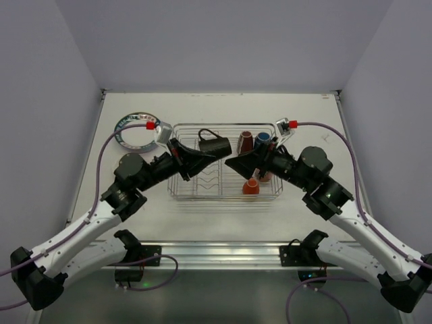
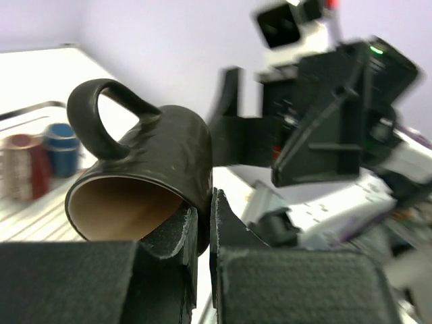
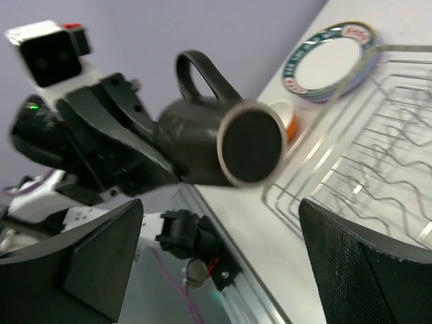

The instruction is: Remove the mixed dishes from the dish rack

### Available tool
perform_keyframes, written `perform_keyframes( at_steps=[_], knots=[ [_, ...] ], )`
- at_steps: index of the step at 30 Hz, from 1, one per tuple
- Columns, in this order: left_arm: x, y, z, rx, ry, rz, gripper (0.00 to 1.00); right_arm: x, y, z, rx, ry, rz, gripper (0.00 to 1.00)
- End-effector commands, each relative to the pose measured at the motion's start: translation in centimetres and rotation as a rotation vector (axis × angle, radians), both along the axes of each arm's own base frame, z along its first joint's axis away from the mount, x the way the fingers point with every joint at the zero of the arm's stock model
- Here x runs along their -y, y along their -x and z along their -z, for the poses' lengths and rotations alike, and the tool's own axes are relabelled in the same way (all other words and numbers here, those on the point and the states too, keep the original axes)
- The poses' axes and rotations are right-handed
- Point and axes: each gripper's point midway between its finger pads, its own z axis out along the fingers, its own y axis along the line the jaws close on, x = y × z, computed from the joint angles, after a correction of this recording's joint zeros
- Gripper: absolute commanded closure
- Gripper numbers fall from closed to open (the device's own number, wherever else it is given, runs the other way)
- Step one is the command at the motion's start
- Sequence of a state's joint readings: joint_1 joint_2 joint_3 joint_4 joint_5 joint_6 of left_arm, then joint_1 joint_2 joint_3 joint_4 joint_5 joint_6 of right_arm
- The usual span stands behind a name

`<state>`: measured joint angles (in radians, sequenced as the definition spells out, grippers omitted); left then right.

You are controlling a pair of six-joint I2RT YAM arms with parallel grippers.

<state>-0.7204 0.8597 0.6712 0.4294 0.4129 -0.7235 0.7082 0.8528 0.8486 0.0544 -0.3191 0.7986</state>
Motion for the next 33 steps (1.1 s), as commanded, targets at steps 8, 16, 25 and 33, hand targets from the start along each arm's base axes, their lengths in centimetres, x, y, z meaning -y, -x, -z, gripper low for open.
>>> perform_keyframes(
  at_steps=[8,16,25,33],
  knots=[
    [-8.1,-6.0,4.1,-0.145,-0.514,-0.531,1.00,8.3,-2.7,0.0,0.098,0.197,0.433,0.01],
    [-15.9,-7.4,8.2,-0.345,-1.032,-0.845,1.00,9.5,-3.0,2.2,0.100,0.434,0.429,0.01],
    [-20.5,-9.4,14.1,-0.510,-1.144,-0.824,1.00,9.9,-2.9,4.6,0.115,0.515,0.408,0.01],
    [-21.3,-10.0,19.2,-0.657,-1.192,-0.741,0.97,9.5,-3.2,6.7,0.115,0.581,0.368,0.01]
  ],
)
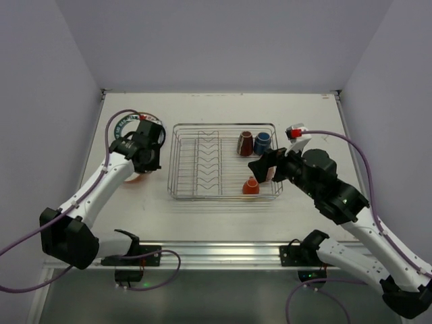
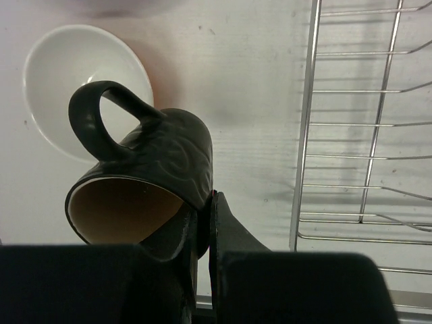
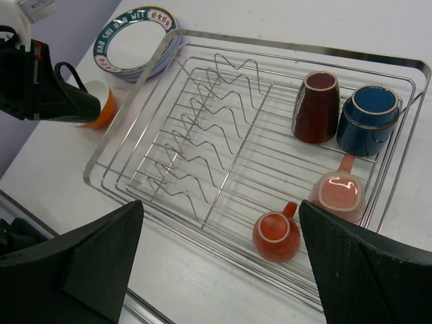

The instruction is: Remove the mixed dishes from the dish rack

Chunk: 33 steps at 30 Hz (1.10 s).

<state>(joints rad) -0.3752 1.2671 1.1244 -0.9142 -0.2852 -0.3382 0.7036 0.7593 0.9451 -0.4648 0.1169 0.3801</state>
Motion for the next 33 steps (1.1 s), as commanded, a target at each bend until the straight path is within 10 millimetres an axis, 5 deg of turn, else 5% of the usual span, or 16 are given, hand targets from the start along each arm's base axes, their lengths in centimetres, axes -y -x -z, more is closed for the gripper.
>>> perform_keyframes(
  at_steps=[1,10,19,29,33],
  knots=[
    [1.0,-0.7,0.7,-0.023,0.065,0.068,0.97,0.2,-0.2,0.8,0.007,0.044,-0.008,0.01],
    [1.1,0.9,5.4,-0.182,0.060,0.074,0.86,0.2,0.4,0.9,0.028,0.025,-0.032,0.01],
    [0.6,1.4,8.1,-0.256,0.024,0.045,0.78,0.1,1.1,0.7,0.052,-0.005,-0.059,0.01],
    [-0.6,0.7,6.6,-0.204,-0.034,-0.007,0.54,0.2,1.1,0.7,0.058,-0.011,-0.059,0.01],
    [-0.4,0.3,4.4,-0.132,-0.003,-0.001,0.51,0.2,1.0,0.7,0.057,-0.011,-0.055,0.01]
  ],
)
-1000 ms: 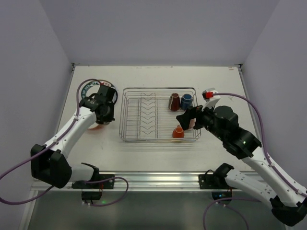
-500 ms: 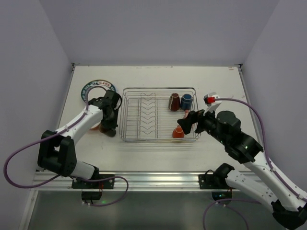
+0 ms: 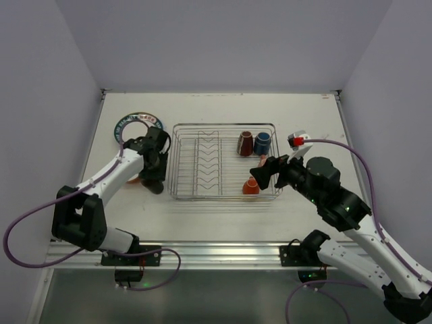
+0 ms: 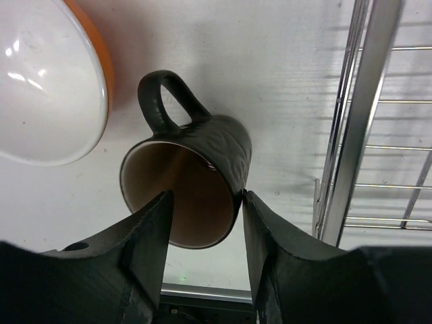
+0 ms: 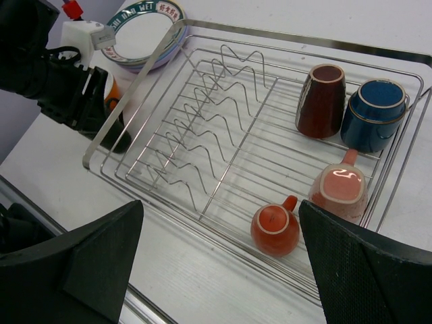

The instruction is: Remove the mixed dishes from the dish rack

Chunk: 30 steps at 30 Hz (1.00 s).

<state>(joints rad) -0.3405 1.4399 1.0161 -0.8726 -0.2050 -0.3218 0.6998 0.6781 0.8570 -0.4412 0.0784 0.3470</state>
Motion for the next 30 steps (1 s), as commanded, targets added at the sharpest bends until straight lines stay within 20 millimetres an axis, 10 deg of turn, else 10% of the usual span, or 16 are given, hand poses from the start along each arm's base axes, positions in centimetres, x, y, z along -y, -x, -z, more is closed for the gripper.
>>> perform_keyframes(
  at_steps=[1,14,16,22,30],
  knots=[
    [0.0,-1.5,-3.8,0.137,0.027,-0.010,0.50,-0.3,-0.2,-0.8,0.034,-0.021,-0.011,0.01],
    [1.1,-1.5,-10.0,0.323,0.090,0.018,0.22,0.0,-0.5,-0.8,0.032,-0.019,0.014,0.01],
    [3.6,-1.7,-12.5,0.406,0.166,0.072,0.00,0.6,-0.9,-0.7,0.033,-0.013,0.056,0.01],
    [11.8,-2.7,-18.5,0.554,0.326,0.248,0.00,5.3,-2.5,-1.4,0.085,-0.048,0.344,0.01],
    [25.4,-3.7,-17.3,0.535,0.364,0.406,0.00,10.3,-3.4,-0.4,0.071,-0.046,0.628,0.01]
  ],
)
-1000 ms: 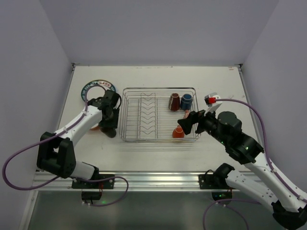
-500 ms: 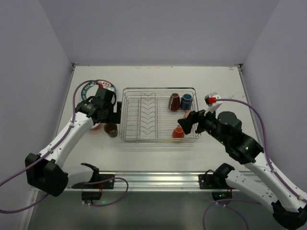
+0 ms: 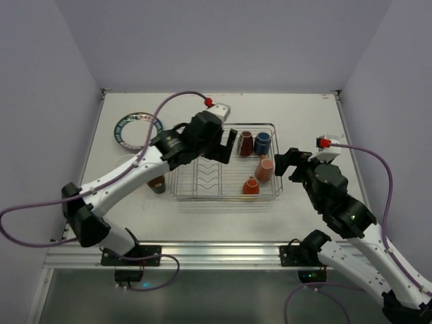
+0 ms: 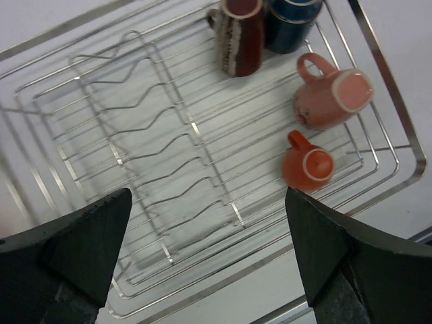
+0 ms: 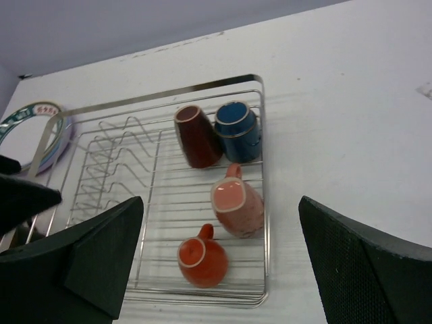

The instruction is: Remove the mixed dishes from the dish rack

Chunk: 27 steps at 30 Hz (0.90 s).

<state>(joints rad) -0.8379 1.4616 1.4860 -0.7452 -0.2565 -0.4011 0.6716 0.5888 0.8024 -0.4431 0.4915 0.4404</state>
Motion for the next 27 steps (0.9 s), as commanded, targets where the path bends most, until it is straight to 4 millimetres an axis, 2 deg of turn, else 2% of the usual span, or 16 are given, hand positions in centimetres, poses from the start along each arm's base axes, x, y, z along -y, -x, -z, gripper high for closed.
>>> perform_keyframes(
  at_steps=[1,2,4,5,7,8,12,17,22,27],
  knots=[
    [6.3,-0.1,0.0,0.025,0.035,0.051,0.00,3.1,-0.8,-0.2,0.018,-0.031,0.193,0.01],
    [8.1,-0.5,0.4,0.013,0.039,0.065,0.00,3.4,-0.7,-0.3,0.025,-0.038,0.203,0.01],
    [10.2,0.3,1.1,-0.009,0.052,0.083,0.00,3.6,-0.5,-0.3,0.030,-0.044,0.206,0.01],
    [11.1,0.2,2.2,-0.025,0.041,0.089,0.00,3.6,-0.4,-0.3,0.033,-0.047,0.206,0.01],
    [12.6,1.2,3.6,-0.053,0.032,0.115,0.00,3.6,-0.4,-0.3,0.035,-0.050,0.203,0.01],
    [13.3,1.3,5.3,-0.077,0.004,0.124,0.00,3.6,-0.4,-0.3,0.034,-0.046,0.201,0.01],
    [15.0,2.9,8.7,-0.147,-0.037,0.170,0.00,3.3,-0.5,-0.1,0.025,-0.037,0.185,0.01],
    [16.1,3.4,11.3,-0.190,-0.060,0.191,0.00,3.1,-0.4,0.0,0.022,-0.039,0.172,0.01],
    [16.0,3.0,13.2,-0.197,-0.096,0.184,0.00,3.6,0.0,-0.4,0.044,-0.064,0.186,0.01],
    [15.7,3.0,15.8,-0.232,-0.154,0.172,0.06,4.5,0.9,-1.6,0.112,-0.124,0.201,0.01]
  ],
)
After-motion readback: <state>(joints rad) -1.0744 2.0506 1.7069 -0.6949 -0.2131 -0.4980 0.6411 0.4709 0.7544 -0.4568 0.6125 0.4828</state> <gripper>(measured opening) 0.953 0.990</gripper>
